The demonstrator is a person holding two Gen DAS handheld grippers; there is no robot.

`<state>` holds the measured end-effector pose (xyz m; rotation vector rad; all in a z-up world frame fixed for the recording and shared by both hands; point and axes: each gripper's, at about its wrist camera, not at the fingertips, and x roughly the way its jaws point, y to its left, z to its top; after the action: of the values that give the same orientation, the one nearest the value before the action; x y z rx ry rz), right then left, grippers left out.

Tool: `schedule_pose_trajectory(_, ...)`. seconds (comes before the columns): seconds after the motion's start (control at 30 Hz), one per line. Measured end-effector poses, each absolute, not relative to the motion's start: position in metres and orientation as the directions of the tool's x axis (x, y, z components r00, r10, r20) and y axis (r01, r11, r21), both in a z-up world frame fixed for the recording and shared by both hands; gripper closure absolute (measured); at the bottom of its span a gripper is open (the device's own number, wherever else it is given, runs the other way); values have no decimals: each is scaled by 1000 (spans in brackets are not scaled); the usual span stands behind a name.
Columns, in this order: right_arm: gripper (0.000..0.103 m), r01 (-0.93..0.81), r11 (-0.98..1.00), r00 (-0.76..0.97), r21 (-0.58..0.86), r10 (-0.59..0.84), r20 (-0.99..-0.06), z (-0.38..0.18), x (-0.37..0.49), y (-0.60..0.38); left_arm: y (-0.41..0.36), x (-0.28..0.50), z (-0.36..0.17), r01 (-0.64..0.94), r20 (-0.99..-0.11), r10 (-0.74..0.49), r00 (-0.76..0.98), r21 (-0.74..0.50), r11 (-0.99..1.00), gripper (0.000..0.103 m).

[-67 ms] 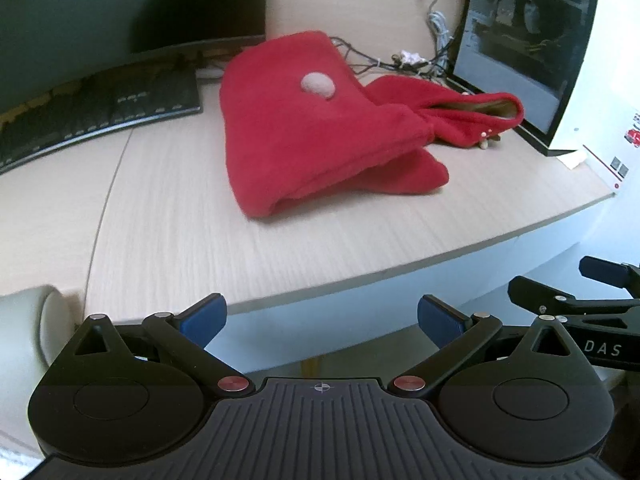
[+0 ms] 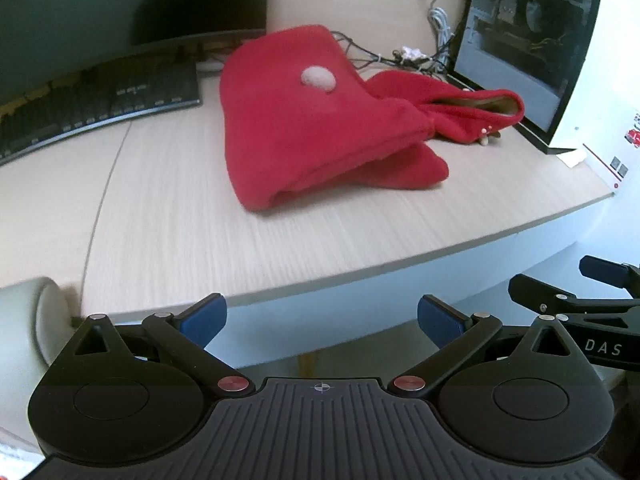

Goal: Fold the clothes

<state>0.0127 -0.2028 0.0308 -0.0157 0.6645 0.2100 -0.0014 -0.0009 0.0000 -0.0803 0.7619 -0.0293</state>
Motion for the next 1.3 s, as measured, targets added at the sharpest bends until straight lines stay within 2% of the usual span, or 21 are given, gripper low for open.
schedule_pose_trajectory(1.3, 0, -212, 976, 731, 53, 195, -654, 29, 21, -202, -7, 4, -5, 13, -740, -47, 671, -52, 999, 0)
